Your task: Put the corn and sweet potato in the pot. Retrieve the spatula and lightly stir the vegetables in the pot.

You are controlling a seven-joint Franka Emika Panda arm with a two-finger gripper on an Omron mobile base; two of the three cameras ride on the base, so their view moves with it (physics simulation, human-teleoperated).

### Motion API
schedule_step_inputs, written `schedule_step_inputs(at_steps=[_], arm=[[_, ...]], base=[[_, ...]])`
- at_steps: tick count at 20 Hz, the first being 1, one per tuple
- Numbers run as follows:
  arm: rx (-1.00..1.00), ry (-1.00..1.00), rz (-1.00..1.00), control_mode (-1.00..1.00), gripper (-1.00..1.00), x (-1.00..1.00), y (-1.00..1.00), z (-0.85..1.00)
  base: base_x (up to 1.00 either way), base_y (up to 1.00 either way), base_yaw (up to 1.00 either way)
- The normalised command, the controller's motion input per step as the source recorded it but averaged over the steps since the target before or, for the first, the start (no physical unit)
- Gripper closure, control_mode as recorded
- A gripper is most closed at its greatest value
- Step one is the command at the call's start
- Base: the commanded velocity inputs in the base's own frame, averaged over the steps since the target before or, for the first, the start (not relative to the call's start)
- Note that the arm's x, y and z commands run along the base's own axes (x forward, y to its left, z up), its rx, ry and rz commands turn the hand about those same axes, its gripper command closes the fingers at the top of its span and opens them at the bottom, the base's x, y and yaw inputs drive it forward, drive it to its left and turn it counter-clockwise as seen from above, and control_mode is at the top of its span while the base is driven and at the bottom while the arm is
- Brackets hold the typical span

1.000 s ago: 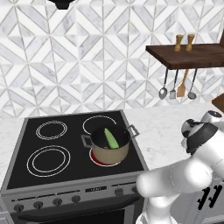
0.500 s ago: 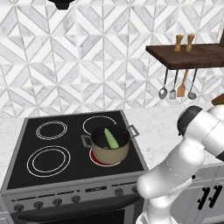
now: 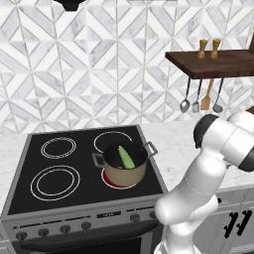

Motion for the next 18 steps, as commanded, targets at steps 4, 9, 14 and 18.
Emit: schedule_step_inputs(at_steps=[4,9,14,18], arm=[[-0.05,0.04,-0.05,-1.0,-1.0,-0.03,0.42,-0.26],[-0.03,0.06,-0.05,-1.0,-1.0,-0.08,0.19,-0.38],[-0.01,0.08,-0.05,-1.0,1.0,-0.11,0.38,-0.56],[0.01,0.12,0.0,-1.0,1.0,-0.05,0.01,-0.61]], base=[[0.0,0.0,0.0],[0.0,0.0,0.0],[0.0,0.0,0.0],[0.0,0.0,0.0]])
